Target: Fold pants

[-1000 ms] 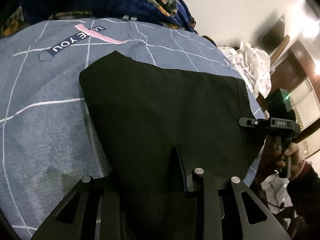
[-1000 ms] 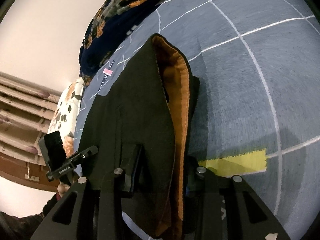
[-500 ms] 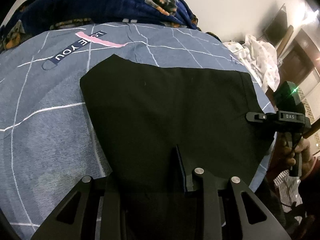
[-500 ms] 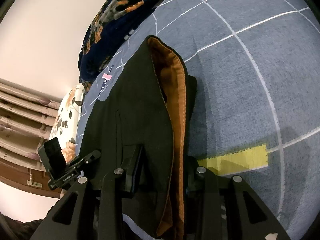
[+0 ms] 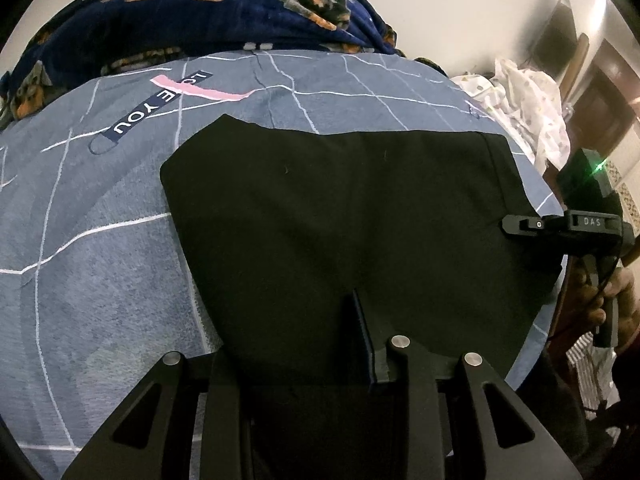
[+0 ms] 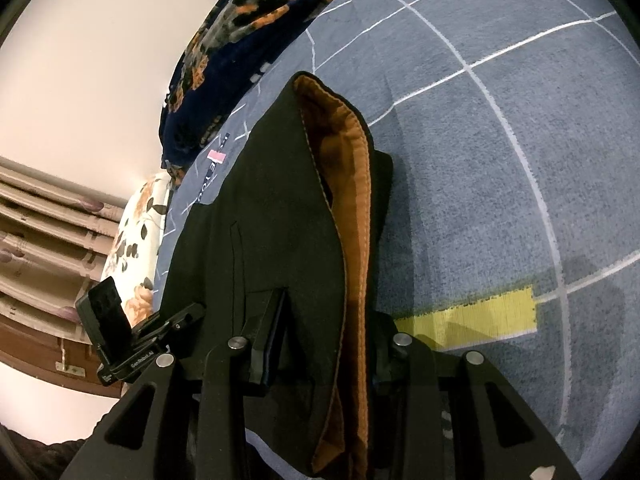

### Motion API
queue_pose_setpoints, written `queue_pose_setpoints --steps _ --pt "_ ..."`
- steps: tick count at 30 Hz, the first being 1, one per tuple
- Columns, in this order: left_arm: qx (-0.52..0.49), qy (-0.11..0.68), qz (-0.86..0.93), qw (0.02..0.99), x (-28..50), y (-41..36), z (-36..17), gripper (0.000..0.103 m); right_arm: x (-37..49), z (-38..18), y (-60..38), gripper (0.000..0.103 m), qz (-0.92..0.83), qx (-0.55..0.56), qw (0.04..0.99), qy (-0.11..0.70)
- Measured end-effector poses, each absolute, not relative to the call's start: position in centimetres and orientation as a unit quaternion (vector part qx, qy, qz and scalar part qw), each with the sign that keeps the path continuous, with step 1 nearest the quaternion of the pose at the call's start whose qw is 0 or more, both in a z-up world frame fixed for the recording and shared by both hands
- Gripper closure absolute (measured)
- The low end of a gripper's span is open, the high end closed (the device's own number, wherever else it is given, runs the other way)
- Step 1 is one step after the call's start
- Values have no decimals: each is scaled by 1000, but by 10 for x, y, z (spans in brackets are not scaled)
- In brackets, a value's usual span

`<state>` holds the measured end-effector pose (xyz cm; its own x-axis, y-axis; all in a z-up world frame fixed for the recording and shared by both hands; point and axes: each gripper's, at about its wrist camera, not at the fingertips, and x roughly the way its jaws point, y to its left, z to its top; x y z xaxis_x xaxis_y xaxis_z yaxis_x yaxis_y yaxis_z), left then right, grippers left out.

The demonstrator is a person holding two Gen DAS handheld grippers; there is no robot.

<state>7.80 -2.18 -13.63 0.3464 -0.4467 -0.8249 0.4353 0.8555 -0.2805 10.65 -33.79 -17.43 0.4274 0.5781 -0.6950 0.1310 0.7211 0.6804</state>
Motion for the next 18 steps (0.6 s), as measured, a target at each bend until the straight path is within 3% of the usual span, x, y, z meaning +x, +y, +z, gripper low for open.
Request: queue_pose_setpoints --steps 7,12,18 --pt "6 498 -263 827 74 -24 -134 71 106 -174 -338 72 145 347 770 516" --pt "-5 489 -275 827 74 -22 -125 92 105 -170 -338 75 146 365 764 512" --pt "-46 506 -279 815 80 -4 -117 93 106 -165 -332 79 164 389 752 506"
